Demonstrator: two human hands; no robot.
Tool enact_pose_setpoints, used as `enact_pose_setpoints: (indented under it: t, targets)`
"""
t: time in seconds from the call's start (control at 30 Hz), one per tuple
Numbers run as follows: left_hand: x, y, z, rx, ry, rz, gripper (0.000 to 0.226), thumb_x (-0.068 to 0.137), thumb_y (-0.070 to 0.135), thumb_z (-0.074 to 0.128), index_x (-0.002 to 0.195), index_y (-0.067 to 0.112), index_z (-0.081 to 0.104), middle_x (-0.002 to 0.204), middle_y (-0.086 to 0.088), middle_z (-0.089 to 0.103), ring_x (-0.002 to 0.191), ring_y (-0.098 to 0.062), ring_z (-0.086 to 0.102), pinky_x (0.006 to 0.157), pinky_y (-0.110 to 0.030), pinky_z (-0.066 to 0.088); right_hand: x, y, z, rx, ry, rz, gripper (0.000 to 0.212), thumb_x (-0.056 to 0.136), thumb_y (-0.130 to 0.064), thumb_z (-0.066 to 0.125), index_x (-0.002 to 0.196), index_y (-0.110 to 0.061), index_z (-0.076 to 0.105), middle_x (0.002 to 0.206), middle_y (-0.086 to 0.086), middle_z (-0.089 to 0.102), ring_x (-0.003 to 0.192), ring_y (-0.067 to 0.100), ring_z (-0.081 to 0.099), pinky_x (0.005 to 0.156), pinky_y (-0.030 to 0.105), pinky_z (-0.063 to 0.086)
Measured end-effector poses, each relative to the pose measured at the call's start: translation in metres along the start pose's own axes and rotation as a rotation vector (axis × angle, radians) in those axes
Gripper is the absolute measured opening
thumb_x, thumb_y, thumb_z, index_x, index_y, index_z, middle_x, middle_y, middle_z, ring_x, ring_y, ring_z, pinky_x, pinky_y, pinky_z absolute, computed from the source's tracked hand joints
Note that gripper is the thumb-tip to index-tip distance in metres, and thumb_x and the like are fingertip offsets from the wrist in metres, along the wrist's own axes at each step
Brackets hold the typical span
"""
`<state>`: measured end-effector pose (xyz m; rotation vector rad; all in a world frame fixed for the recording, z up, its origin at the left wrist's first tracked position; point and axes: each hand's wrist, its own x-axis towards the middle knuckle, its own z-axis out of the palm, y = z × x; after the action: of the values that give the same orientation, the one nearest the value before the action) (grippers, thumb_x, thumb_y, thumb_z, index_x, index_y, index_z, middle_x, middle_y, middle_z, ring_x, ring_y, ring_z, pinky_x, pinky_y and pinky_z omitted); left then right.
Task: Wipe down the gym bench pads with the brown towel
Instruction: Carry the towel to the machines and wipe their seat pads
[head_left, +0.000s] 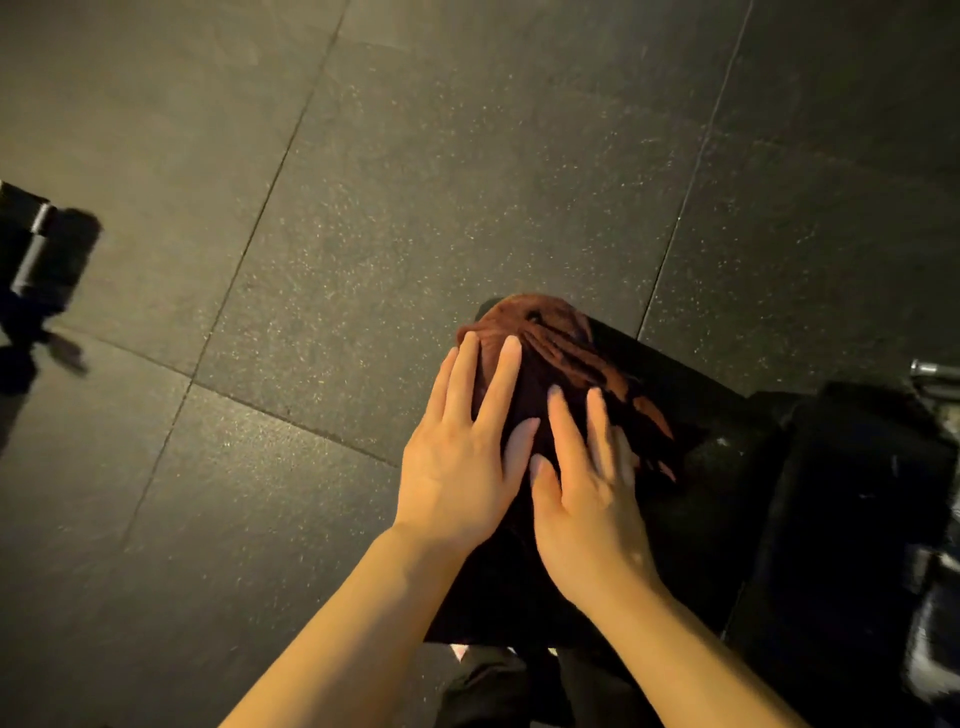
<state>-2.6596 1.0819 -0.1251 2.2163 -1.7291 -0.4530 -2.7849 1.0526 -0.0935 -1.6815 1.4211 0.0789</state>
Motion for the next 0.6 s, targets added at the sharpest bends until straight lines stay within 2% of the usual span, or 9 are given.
enact_pose_setpoints:
  t: [0.1,0.2,0.27,0.33,0.43,0.53,0.57,0.6]
  targets:
    - [0.000,-0.001,0.000,-0.015,0.002,0.004,0.064,0.097,0.044,0.044,0.154,0.025,0.024,0.157,-0.016,0.033,0.144,-0.033,0.035,0.092,-0.039,0.052,0.001,-0.005,0.013,0.125,0.074,0.016,0.062,0.104,-0.018,0.041,0.148,-0.043,0.006,0.165,-0.001,-0.004,0.151,0.026,-0.003,0.121,0.035,0.001]
    - [0.002,-0.001,-0.001,-0.053,-0.005,0.011,0.063,0.097,0.042,0.045,0.154,0.024,0.024,0.157,-0.017,0.033,0.145,-0.033,0.034,0.094,-0.040,0.052,0.005,-0.002,0.024,0.182,0.216,0.047,0.058,0.101,-0.010,0.045,0.151,-0.034,0.028,0.164,0.005,0.012,0.150,0.032,0.009,0.121,0.042,0.010]
    - [0.000,-0.003,-0.001,-0.093,-0.007,0.030,0.063,0.097,0.040,0.046,0.154,0.022,0.025,0.157,-0.019,0.031,0.146,-0.035,0.031,0.099,-0.044,0.051,0.004,0.000,0.034,0.161,0.318,0.052,0.054,0.098,-0.014,0.043,0.149,-0.028,0.037,0.161,0.011,0.023,0.147,0.039,0.021,0.117,0.048,0.020]
    - [-0.002,-0.007,0.001,-0.121,-0.014,0.066,0.062,0.098,0.038,0.046,0.154,0.020,0.025,0.157,-0.021,0.029,0.146,-0.038,0.029,0.106,-0.047,0.046,0.005,-0.002,0.044,0.149,0.409,0.059,0.051,0.096,-0.024,0.037,0.147,-0.026,0.037,0.157,0.014,0.031,0.143,0.041,0.030,0.112,0.056,0.030]
    - [0.003,-0.009,0.003,-0.168,-0.033,0.089,0.061,0.099,0.037,0.045,0.154,0.019,0.025,0.158,-0.022,0.028,0.147,-0.041,0.025,0.114,-0.047,0.036,0.011,-0.002,0.059,0.136,0.523,0.083,0.047,0.100,-0.032,0.033,0.147,-0.027,0.032,0.155,0.010,0.032,0.140,0.039,0.034,0.107,0.063,0.036]
    - [0.001,-0.020,-0.002,-0.307,-0.107,0.166,0.060,0.102,0.043,0.039,0.157,0.027,0.020,0.162,-0.017,0.020,0.150,-0.037,0.016,0.118,-0.045,0.029,0.014,-0.005,0.068,0.123,0.605,0.163,0.051,0.098,-0.039,0.028,0.149,-0.043,0.025,0.158,-0.002,0.026,0.145,0.023,0.026,0.112,0.061,0.031]
    - [0.004,-0.031,-0.008,-0.358,-0.149,0.229,0.058,0.103,0.046,0.036,0.157,0.031,0.019,0.163,-0.014,0.019,0.151,-0.035,0.016,0.118,-0.044,0.028,0.013,-0.014,0.069,0.188,0.605,0.232,0.051,0.095,-0.043,0.024,0.146,-0.053,0.024,0.158,-0.008,0.022,0.146,0.017,0.021,0.116,0.057,0.026]
    - [0.009,-0.044,-0.014,-0.389,-0.188,0.310,0.056,0.104,0.049,0.034,0.156,0.034,0.020,0.163,-0.012,0.021,0.150,-0.033,0.019,0.117,-0.042,0.030,0.014,-0.026,0.069,0.264,0.614,0.306,0.049,0.093,-0.045,0.022,0.142,-0.056,0.024,0.157,-0.011,0.020,0.146,0.013,0.018,0.119,0.054,0.021]
